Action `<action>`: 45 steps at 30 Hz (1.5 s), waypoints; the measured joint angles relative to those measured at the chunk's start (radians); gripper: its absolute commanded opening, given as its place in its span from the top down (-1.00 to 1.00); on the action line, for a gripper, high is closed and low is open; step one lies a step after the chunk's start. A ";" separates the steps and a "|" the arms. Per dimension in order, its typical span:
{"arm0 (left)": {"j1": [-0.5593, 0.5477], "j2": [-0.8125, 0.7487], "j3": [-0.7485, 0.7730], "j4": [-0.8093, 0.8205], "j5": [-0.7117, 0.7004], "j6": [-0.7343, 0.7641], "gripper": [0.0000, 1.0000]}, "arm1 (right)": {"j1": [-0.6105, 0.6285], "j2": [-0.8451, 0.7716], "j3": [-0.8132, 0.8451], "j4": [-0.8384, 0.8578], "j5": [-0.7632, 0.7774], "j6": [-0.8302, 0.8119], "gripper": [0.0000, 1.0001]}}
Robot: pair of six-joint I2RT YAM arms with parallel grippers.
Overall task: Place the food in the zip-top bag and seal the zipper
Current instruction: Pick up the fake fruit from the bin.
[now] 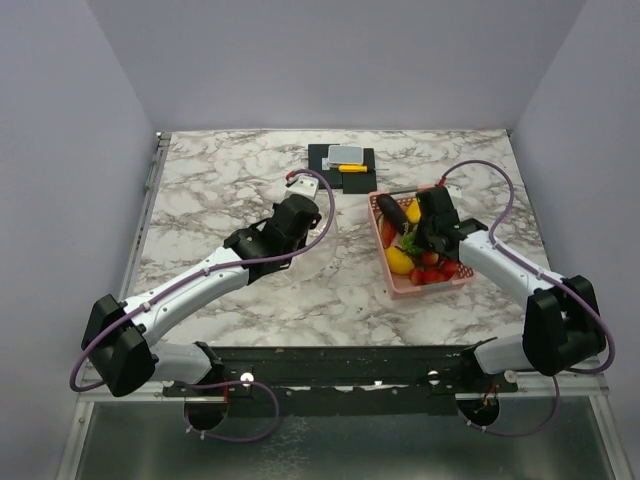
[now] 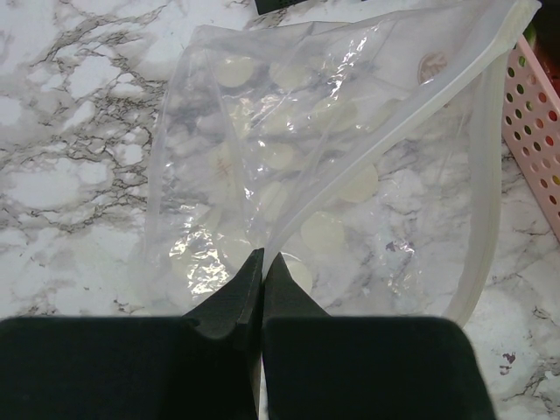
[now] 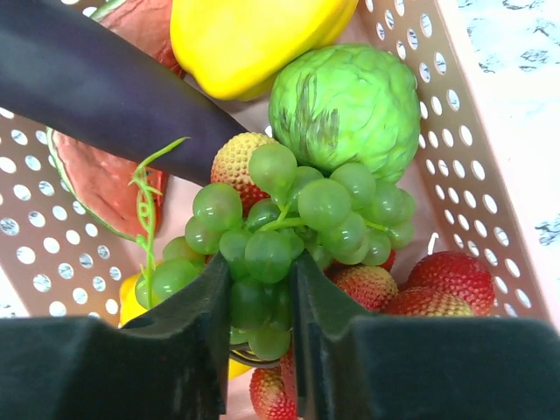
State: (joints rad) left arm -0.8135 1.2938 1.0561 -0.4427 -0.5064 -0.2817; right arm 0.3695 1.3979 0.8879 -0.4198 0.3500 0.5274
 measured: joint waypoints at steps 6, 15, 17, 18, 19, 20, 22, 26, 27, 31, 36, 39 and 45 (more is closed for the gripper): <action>0.000 0.000 0.000 0.000 0.000 0.006 1.00 | -0.001 -0.005 -0.002 0.009 0.001 -0.004 0.99; 0.000 0.000 0.000 0.000 0.000 0.010 1.00 | -0.003 -0.098 0.001 -0.009 0.021 -0.023 0.99; 0.000 0.000 0.000 0.000 0.000 0.010 1.00 | -0.003 -0.126 0.006 -0.021 0.035 -0.034 0.99; 0.000 0.000 0.000 0.000 0.000 0.010 1.00 | -0.003 -0.138 0.009 -0.025 0.042 -0.040 0.99; 0.000 0.000 0.000 0.000 0.000 0.010 1.00 | -0.003 -0.149 0.011 -0.028 0.051 -0.044 0.99; 0.000 0.000 0.000 0.000 0.000 0.010 1.00 | -0.003 -0.159 0.013 -0.031 0.057 -0.050 0.99; 0.000 0.000 0.000 0.000 0.000 0.010 1.00 | -0.003 -0.176 0.015 -0.039 0.065 -0.059 0.99; 0.000 0.000 0.000 0.000 0.000 0.011 1.00 | -0.003 -0.211 0.026 -0.047 0.079 -0.073 0.99; 0.000 0.000 0.000 0.000 0.000 0.011 1.00 | -0.003 -0.220 0.029 -0.047 0.079 -0.076 0.99; 0.001 0.000 0.000 0.000 0.000 0.011 1.00 | -0.003 -0.260 0.045 -0.049 0.070 -0.085 0.99; 0.001 0.000 0.000 0.000 0.000 0.012 1.00 | -0.003 -0.327 0.062 -0.052 -0.011 -0.109 0.99; 0.001 0.000 0.000 0.000 0.000 0.012 1.00 | -0.003 -0.364 0.068 -0.048 -0.091 -0.128 0.99; 0.001 0.000 0.000 0.000 0.001 0.013 1.00 | 0.006 -0.412 0.074 -0.027 -0.259 -0.156 0.99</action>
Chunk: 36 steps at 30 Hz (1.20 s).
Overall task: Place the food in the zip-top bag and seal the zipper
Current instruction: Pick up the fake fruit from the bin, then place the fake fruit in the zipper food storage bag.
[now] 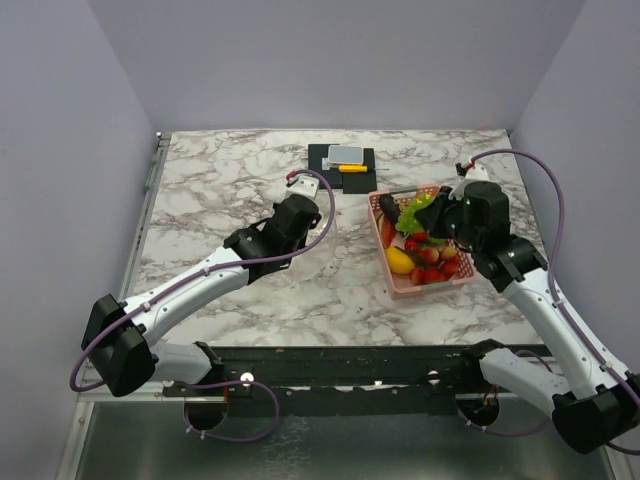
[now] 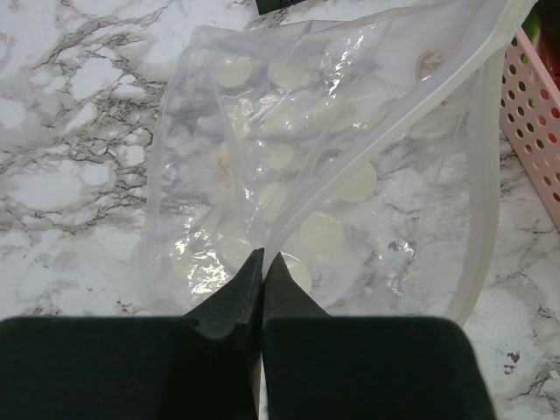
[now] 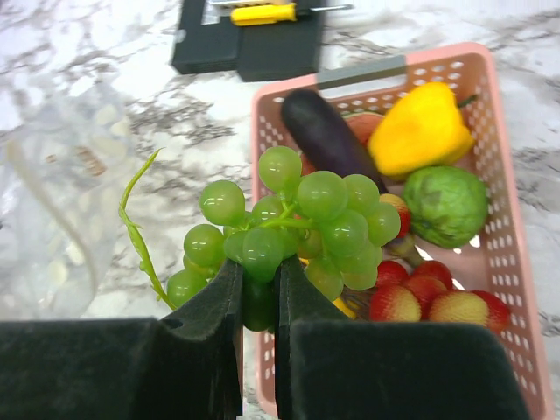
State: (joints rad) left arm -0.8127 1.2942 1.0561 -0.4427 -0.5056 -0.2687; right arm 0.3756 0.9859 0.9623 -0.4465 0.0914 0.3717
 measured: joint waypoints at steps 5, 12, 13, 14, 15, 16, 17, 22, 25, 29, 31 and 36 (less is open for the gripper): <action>0.000 0.000 0.000 0.000 0.000 0.000 1.00 | 0.024 -0.037 0.000 0.027 -0.132 -0.021 0.99; 0.002 0.000 0.000 0.000 0.001 0.000 1.00 | 0.053 -0.070 0.000 0.095 -0.321 -0.034 0.99; 0.002 0.000 0.000 0.000 0.001 0.001 1.00 | 0.056 -0.070 0.000 0.103 -0.343 -0.033 0.99; 0.002 0.000 0.000 0.000 0.001 0.001 1.00 | 0.058 -0.071 0.000 0.115 -0.366 -0.033 0.99; 0.002 0.000 0.000 0.000 0.001 0.001 1.00 | 0.063 -0.070 0.000 0.127 -0.395 -0.033 0.99; 0.002 0.000 0.000 0.000 0.002 0.001 1.00 | 0.065 -0.068 0.000 0.137 -0.418 -0.032 0.99; 0.002 0.000 0.000 0.000 0.003 0.001 1.00 | 0.069 -0.065 0.000 0.148 -0.444 -0.031 0.99; 0.002 0.000 0.000 0.000 0.016 0.002 1.00 | 0.105 -0.035 -0.002 0.208 -0.541 -0.014 0.99; 0.005 0.000 0.000 0.000 0.024 0.004 1.00 | 0.150 -0.012 -0.008 0.242 -0.575 -0.006 0.99; 0.006 0.000 0.000 0.000 0.032 0.005 1.00 | 0.211 0.025 -0.013 0.280 -0.607 -0.005 0.99; 0.006 0.000 0.000 0.000 0.037 0.005 1.00 | 0.233 0.043 -0.013 0.296 -0.615 -0.005 0.99; 0.006 -0.004 0.000 0.000 0.050 0.005 1.00 | 0.277 0.098 -0.019 0.352 -0.640 -0.006 0.99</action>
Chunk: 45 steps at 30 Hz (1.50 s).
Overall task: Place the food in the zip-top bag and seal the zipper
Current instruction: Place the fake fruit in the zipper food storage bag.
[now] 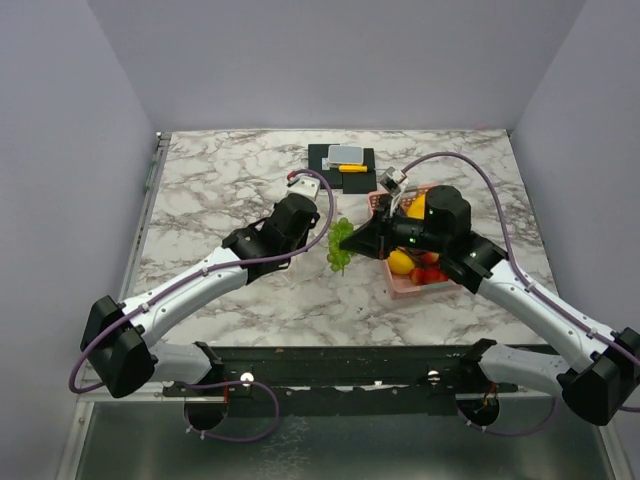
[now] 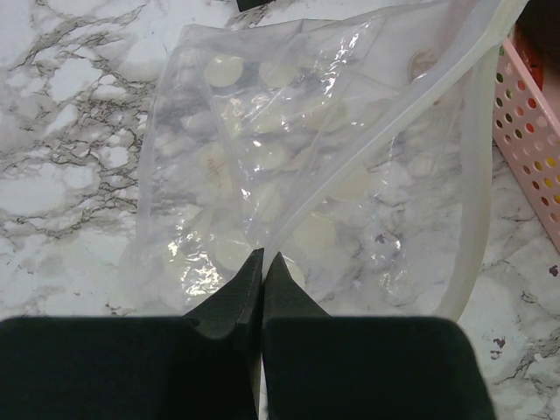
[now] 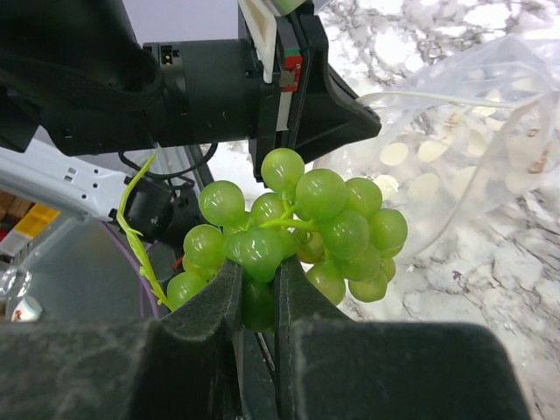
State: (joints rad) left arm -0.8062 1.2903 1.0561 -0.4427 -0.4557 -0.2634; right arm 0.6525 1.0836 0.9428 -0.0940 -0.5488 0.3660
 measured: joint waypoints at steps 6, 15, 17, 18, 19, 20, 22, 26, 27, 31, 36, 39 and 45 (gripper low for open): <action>0.000 -0.021 0.000 0.000 0.009 0.003 1.00 | 0.018 0.071 -0.027 0.102 -0.052 0.002 0.99; 0.000 -0.040 0.000 0.000 0.045 0.013 1.00 | 0.023 0.168 -0.074 0.266 -0.109 0.000 0.99; 0.000 -0.047 0.000 0.000 0.051 0.014 1.00 | 0.023 0.192 -0.074 0.287 -0.113 0.000 0.99; 0.000 -0.051 0.000 0.000 0.055 0.015 1.00 | 0.023 0.206 -0.074 0.296 -0.114 -0.001 0.99; 0.000 -0.055 0.000 0.000 0.060 0.016 1.00 | 0.023 0.219 -0.074 0.304 -0.113 -0.001 0.99; 0.000 -0.058 0.000 0.000 0.064 0.017 1.00 | 0.023 0.232 -0.074 0.310 -0.111 -0.001 0.99; 0.000 -0.061 0.000 0.002 0.071 0.018 1.00 | 0.023 0.253 -0.074 0.311 -0.101 -0.002 0.99; 0.000 -0.062 0.000 0.008 0.075 0.019 1.00 | 0.027 0.286 -0.071 0.306 -0.056 -0.017 0.99; 0.000 -0.063 0.000 0.008 0.075 0.019 1.00 | 0.033 0.295 -0.066 0.297 -0.028 -0.026 0.99; 0.000 -0.077 -0.002 0.012 0.076 0.019 1.00 | 0.094 0.326 -0.031 0.232 0.114 -0.065 0.99; 0.000 -0.108 -0.008 0.023 0.082 0.019 1.00 | 0.171 0.360 0.026 0.142 0.317 -0.088 0.99; 0.000 -0.122 -0.008 0.032 0.087 0.019 1.00 | 0.186 0.381 0.061 0.079 0.445 -0.083 0.99; 0.000 -0.141 -0.019 0.040 0.092 0.021 1.00 | 0.185 0.428 0.127 -0.033 0.648 -0.044 0.99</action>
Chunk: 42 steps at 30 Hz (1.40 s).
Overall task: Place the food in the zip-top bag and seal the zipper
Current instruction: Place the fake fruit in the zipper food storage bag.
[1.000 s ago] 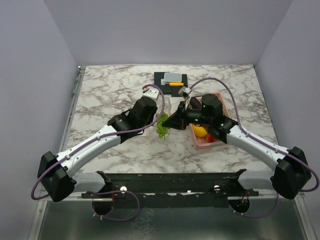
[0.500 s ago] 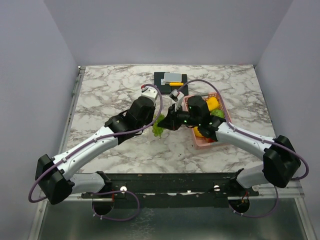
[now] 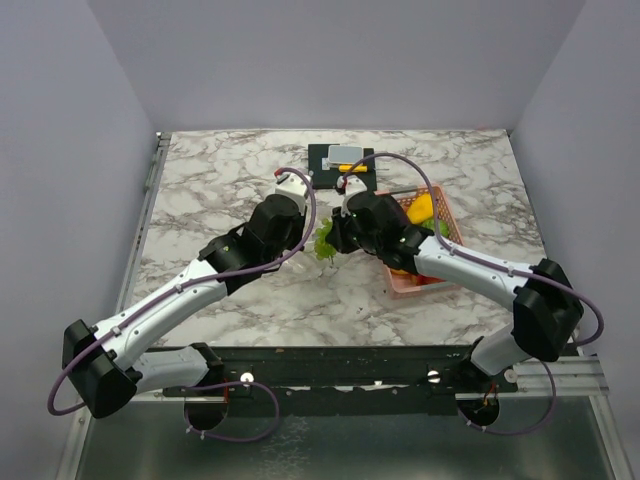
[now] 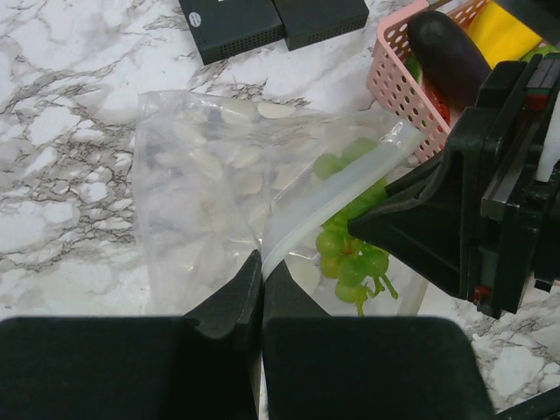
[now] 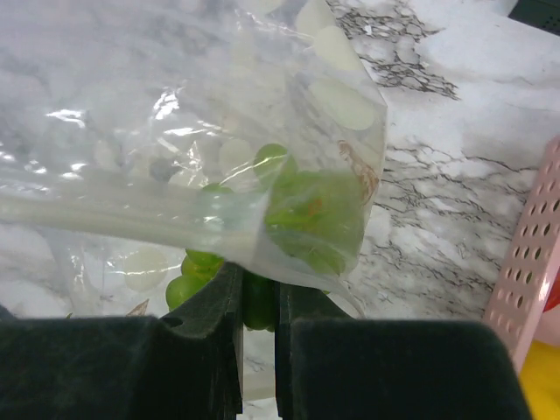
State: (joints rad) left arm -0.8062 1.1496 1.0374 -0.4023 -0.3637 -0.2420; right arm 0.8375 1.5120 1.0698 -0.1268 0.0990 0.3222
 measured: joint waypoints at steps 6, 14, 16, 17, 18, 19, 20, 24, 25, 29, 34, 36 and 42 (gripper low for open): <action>0.000 -0.014 -0.006 0.007 0.009 0.000 1.00 | 0.000 0.014 0.008 -0.042 0.048 0.035 0.99; 0.000 -0.010 -0.006 0.013 0.024 0.001 1.00 | 0.009 0.016 0.036 -0.043 0.026 0.053 0.99; 0.000 -0.006 -0.006 0.013 0.027 0.001 1.00 | 0.019 0.023 0.058 -0.043 0.022 0.055 0.99; 0.000 -0.005 -0.006 0.013 0.028 0.001 1.00 | 0.026 0.030 0.072 -0.042 0.020 0.055 0.98; 0.000 -0.003 -0.006 0.013 0.031 0.001 1.00 | 0.033 0.039 0.087 -0.040 0.018 0.056 0.96; 0.000 -0.002 -0.006 0.013 0.033 0.001 1.00 | 0.040 0.050 0.102 -0.040 0.015 0.056 0.92; 0.000 -0.001 -0.006 0.014 0.035 0.002 1.00 | 0.047 0.060 0.115 -0.040 0.013 0.056 0.87; 0.001 0.001 -0.006 0.014 0.036 0.002 1.00 | 0.065 0.108 0.164 -0.041 0.004 0.062 0.43; 0.002 0.001 -0.006 0.014 0.036 0.002 1.00 | 0.068 0.118 0.174 -0.044 -0.001 0.063 0.29; 0.006 0.002 -0.006 0.011 0.033 0.010 1.00 | 0.076 0.146 0.201 -0.062 -0.011 0.061 -0.09; 0.015 0.002 -0.008 0.003 0.023 0.015 1.00 | 0.076 0.148 0.204 -0.089 -0.006 0.065 -0.32; 0.015 0.002 -0.008 0.002 0.023 0.015 1.00 | 0.074 0.147 0.204 -0.097 -0.004 0.066 -0.34; 0.014 0.002 -0.008 0.004 0.023 0.015 1.00 | 0.076 0.120 0.191 -0.102 0.000 0.066 -0.34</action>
State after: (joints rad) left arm -0.7918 1.1515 1.0294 -0.3985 -0.3408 -0.2272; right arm 0.9131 1.6321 1.2610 -0.2291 0.0986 0.3885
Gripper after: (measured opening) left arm 0.005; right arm 0.668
